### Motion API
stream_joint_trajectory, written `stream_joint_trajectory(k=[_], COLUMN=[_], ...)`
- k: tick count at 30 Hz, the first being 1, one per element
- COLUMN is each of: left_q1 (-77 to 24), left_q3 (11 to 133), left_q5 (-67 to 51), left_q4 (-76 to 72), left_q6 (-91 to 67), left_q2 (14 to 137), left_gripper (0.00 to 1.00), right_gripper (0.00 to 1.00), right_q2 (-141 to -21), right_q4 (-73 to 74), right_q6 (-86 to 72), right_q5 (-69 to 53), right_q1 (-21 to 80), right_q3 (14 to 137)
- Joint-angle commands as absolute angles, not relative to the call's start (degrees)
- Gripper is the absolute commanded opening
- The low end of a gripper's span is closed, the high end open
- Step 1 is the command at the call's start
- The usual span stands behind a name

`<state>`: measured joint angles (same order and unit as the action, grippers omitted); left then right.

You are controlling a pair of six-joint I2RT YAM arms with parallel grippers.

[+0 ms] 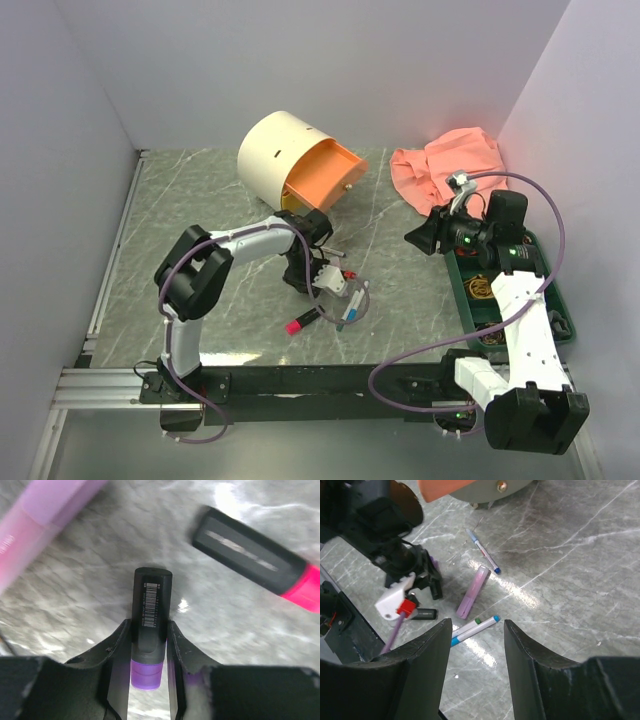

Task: Sort the stationery into containers
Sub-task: Pick up the pen from the center of the board, then place the pen in the drawer.

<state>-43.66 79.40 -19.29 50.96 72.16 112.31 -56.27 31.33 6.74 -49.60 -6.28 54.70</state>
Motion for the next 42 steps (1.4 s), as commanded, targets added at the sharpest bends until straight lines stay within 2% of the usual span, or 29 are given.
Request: stream_joint_trajectory(k=[1, 6, 13, 22, 30, 38, 42], left_q1=[-43.7, -41.8, -41.7, -38.9, -37.7, -36.6, -36.5], left_q3=[86.3, 99.5, 114.9, 110.5, 117.5, 132.4, 134.4], left_q5=[-23.1, -26.3, -29.3, -13.5, -9.4, -6.1, -2.8], left_q4=[59.6, 67.9, 66.0, 41.7, 37.9, 45.3, 47.6], left_q6=[68.7, 69.9, 63.9, 51.0, 37.9, 28.7, 27.7], left_q2=[104.2, 100.6, 101.7, 101.2, 106.9, 118.4, 120.8], left_gripper=[0.08, 0.07, 0.09, 0.11, 0.09, 0.12, 0.11], right_gripper=[0.54, 0.53, 0.52, 0.51, 0.51, 0.50, 0.50], right_q2=[-56.5, -57.4, -61.3, -63.2, -61.8, -61.3, -61.6], right_q4=[32.7, 32.7, 29.6, 25.1, 23.9, 23.2, 22.9], right_q6=[8.8, 9.7, 8.5, 4.0, 2.4, 1.2, 1.1], right_q5=[-49.9, -50.0, -50.1, -51.0, -50.7, -50.8, -50.8], right_q1=[-7.1, -7.4, -7.5, -7.6, -7.8, -8.3, -8.5], right_q3=[57.5, 56.6, 56.1, 54.9, 52.3, 51.0, 51.1])
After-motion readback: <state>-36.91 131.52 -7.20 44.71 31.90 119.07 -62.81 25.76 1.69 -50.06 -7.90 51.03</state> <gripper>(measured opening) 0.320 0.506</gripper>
